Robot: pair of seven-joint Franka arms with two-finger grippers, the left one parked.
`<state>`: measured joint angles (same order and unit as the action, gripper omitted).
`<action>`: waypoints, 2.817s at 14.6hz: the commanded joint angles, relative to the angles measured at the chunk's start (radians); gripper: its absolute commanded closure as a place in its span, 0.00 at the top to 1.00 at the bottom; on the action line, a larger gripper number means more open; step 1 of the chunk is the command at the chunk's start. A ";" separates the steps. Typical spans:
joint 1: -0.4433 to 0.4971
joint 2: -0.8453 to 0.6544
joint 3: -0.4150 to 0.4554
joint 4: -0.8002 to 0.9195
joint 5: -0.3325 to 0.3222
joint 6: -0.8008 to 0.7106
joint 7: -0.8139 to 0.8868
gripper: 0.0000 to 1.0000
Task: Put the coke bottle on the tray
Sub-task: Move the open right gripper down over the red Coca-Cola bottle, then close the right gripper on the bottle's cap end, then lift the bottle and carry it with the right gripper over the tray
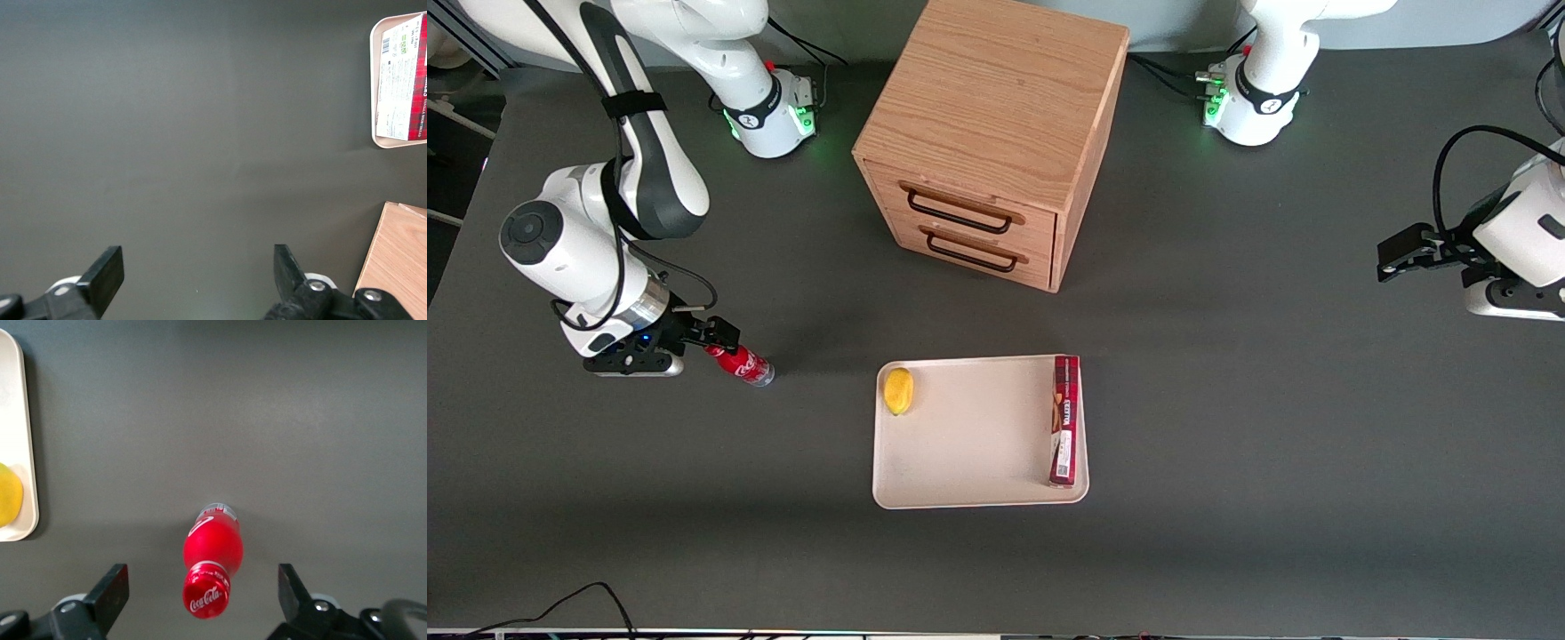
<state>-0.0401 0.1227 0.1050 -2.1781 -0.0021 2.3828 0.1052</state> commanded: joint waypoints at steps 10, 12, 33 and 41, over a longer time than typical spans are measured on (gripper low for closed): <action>-0.009 -0.052 0.004 -0.089 -0.015 0.067 -0.002 0.25; -0.009 -0.054 0.004 -0.091 -0.015 0.067 -0.002 0.00; -0.006 0.015 0.004 0.715 -0.016 -0.869 0.068 0.00; 0.190 0.316 0.004 1.073 -0.050 -0.927 0.398 0.00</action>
<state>0.0837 0.3172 0.1107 -1.3071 -0.0265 1.5239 0.4020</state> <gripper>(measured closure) 0.687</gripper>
